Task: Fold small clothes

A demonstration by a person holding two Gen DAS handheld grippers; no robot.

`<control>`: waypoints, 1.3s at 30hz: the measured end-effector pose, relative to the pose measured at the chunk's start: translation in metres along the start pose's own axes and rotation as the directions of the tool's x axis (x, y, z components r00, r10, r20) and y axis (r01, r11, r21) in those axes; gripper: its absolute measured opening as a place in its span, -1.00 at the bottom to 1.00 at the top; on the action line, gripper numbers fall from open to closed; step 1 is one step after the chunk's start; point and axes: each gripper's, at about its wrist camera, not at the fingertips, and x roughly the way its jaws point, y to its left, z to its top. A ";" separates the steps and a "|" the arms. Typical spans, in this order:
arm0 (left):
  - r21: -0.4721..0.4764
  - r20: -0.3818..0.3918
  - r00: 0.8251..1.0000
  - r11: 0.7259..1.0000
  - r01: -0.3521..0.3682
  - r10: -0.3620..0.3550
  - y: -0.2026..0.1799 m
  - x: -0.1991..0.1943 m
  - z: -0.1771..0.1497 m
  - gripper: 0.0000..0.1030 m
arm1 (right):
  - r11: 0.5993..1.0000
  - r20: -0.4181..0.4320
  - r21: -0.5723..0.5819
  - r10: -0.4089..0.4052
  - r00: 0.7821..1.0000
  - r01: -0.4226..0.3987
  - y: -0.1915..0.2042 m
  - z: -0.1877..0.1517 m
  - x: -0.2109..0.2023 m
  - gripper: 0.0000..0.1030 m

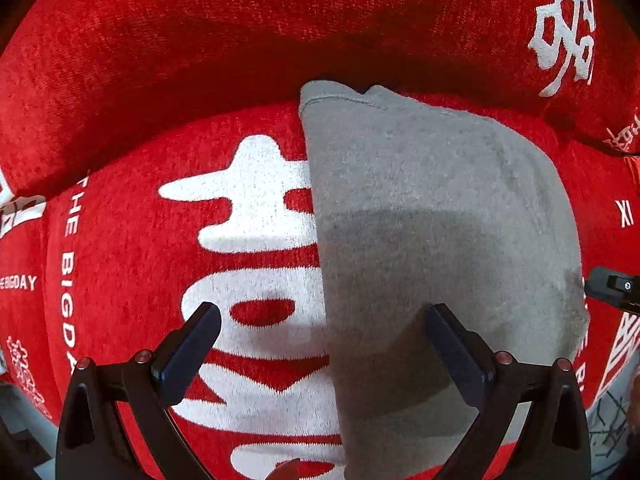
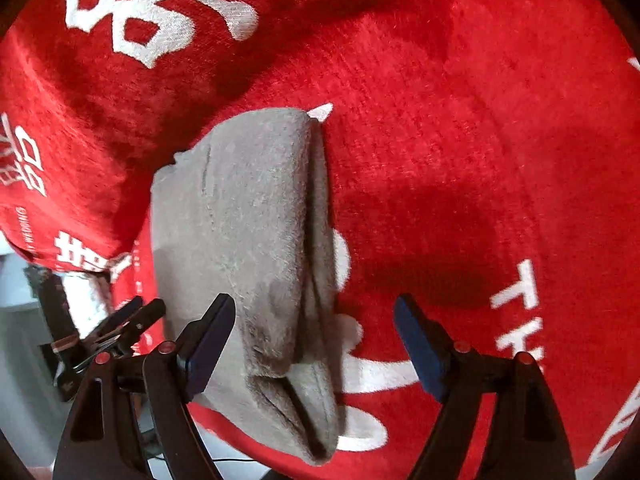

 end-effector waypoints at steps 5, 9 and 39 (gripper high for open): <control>-0.061 -0.036 0.991 0.990 0.127 -0.129 0.025 0.014 0.012 1.00 | 0.993 -0.044 0.005 0.121 0.992 -0.120 -0.006 0.008 0.015 0.63; -0.120 -0.057 0.973 0.969 0.214 -0.222 0.040 0.031 0.020 1.00 | 0.985 -0.067 0.018 0.174 0.982 -0.174 -0.006 0.011 0.026 0.63; -0.092 -0.014 0.897 0.894 0.439 -0.442 0.025 0.017 0.031 -0.10 | 0.912 -0.037 0.120 0.399 0.916 -0.392 0.028 0.001 0.034 -0.38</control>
